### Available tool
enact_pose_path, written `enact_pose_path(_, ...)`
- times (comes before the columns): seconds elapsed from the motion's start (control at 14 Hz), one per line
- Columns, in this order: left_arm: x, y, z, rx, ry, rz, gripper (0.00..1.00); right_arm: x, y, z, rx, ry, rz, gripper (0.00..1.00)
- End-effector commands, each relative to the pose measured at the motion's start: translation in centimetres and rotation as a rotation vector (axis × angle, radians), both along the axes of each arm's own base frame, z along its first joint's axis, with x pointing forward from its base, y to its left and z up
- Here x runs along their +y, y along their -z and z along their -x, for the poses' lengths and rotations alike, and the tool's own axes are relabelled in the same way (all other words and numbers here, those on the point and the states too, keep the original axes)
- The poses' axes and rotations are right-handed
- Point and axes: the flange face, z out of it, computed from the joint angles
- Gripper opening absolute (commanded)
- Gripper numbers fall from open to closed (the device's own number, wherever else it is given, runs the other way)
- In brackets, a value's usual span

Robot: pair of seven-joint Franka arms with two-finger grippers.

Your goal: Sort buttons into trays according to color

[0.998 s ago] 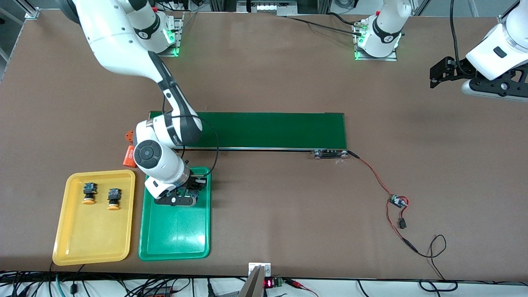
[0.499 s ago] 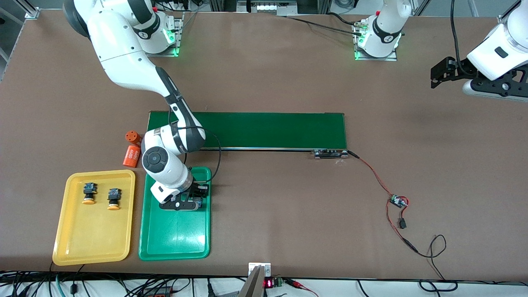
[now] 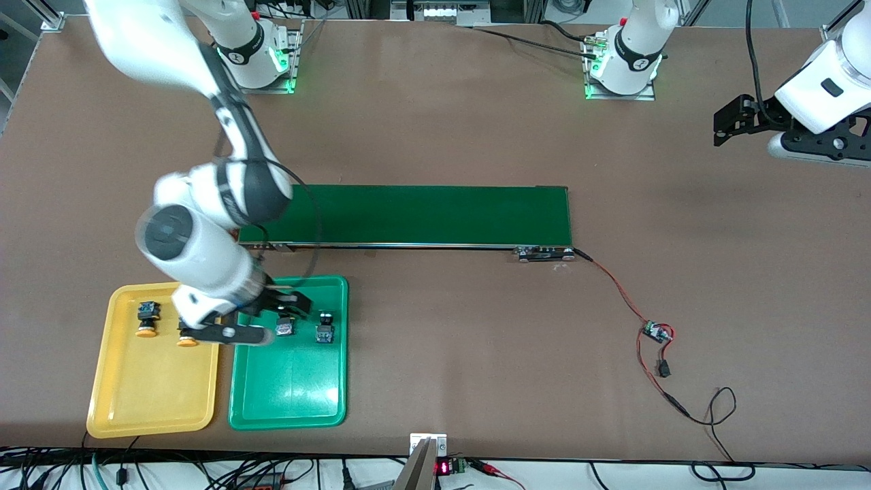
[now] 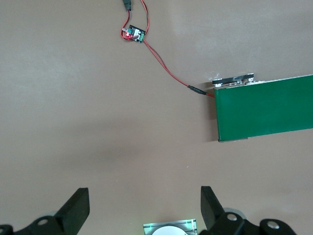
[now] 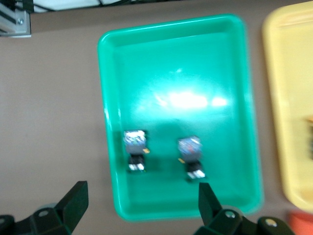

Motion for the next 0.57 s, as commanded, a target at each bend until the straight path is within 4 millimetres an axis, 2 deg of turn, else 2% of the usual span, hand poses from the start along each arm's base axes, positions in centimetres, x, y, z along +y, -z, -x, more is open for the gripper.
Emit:
enact_pose_path(0.0,0.1,-0.6,0.0,0.004,0.001,0.007,1.00,-4.1,-6.7,2.5,0.048,0.028,0.017,1.00)
enact_pose_path(0.07,0.2,-0.5,0.0,0.007,-0.001,0.006,1.00,-6.2,-9.2,3.3,0.062,0.051,0.022,1.00)
enact_pose_path(0.21,0.0,-0.5,0.2,0.021,0.003,0.005,1.00,-10.8,-12.8,4.7,0.088,0.070,0.029,1.00)
enact_pose_path(0.36,0.0,-0.6,0.3,0.022,0.003,0.005,1.00,-15.8,-15.2,5.9,0.103,0.039,0.037,1.00)
enact_pose_path(0.5,0.0,-0.5,0.3,0.024,0.003,0.005,1.00,-20.7,-16.7,7.4,0.097,-0.028,0.042,1.00)
